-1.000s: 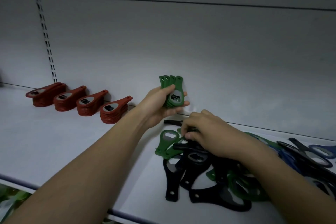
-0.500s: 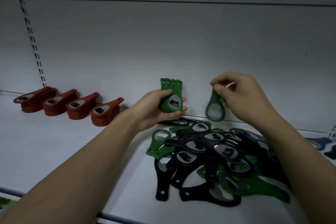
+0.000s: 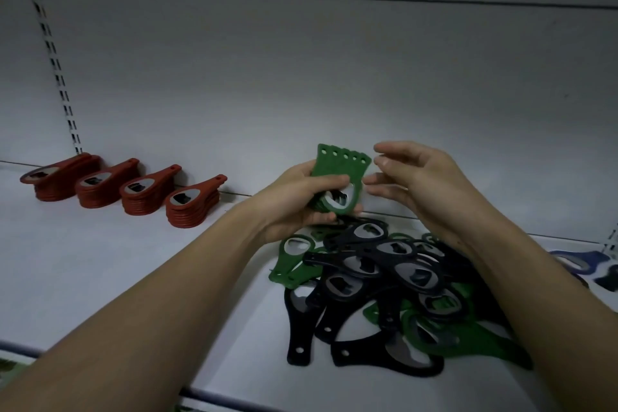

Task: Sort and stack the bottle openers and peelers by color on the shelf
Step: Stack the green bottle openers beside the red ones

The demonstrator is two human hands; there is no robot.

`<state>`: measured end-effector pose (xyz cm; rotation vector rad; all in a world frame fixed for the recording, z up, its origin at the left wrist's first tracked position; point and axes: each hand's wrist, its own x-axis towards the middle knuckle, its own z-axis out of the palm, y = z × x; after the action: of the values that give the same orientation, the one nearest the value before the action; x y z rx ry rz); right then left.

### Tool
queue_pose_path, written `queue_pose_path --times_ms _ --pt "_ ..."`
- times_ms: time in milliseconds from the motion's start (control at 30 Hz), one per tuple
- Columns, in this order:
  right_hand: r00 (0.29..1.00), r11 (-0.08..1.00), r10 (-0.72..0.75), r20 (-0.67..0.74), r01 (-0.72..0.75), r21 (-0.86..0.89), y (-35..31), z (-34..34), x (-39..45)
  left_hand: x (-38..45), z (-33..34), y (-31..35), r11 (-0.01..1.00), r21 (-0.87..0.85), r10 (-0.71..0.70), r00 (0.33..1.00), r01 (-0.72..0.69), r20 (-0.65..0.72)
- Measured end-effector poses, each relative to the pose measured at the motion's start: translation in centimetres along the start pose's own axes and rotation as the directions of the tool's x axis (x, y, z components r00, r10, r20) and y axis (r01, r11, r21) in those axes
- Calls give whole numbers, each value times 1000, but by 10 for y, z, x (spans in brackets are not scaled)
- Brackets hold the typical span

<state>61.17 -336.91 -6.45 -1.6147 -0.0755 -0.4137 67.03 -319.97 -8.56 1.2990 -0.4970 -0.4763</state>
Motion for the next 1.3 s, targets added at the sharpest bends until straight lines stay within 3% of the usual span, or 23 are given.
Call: queue_pose_path --times_ms 100,200,300,367,633,800,1100,1300 --pt "996 949 -92 6 89 -304 7 3 1 3 -7 3 990 -123 52 991 -67 -121" --pt "957 710 -156 243 280 -647 15 9 -5 5 -14 5 978 -152 114 977 -143 -182" --pt "885 555 5 466 385 -737 27 21 -9 6 -17 4 976 -123 147 962 -179 -228" --pt "837 471 134 531 418 -777 34 27 -9 7 -19 4 979 -120 134 961 -167 -242" --pt "845 259 205 493 439 -860 30 33 -10 9 -19 5 936 -345 0 979 -72 -204" --pt "873 271 163 460 409 -871 26 31 -12 9 -17 4 925 -376 -23 982 -50 -187" --pt "847 359 283 450 342 -868 16 19 -18 5 -15 2 974 -218 22 986 -59 -167" --pt "820 421 264 509 377 -825 16 12 -15 6 -14 2 961 -275 -33 987 -12 -157"
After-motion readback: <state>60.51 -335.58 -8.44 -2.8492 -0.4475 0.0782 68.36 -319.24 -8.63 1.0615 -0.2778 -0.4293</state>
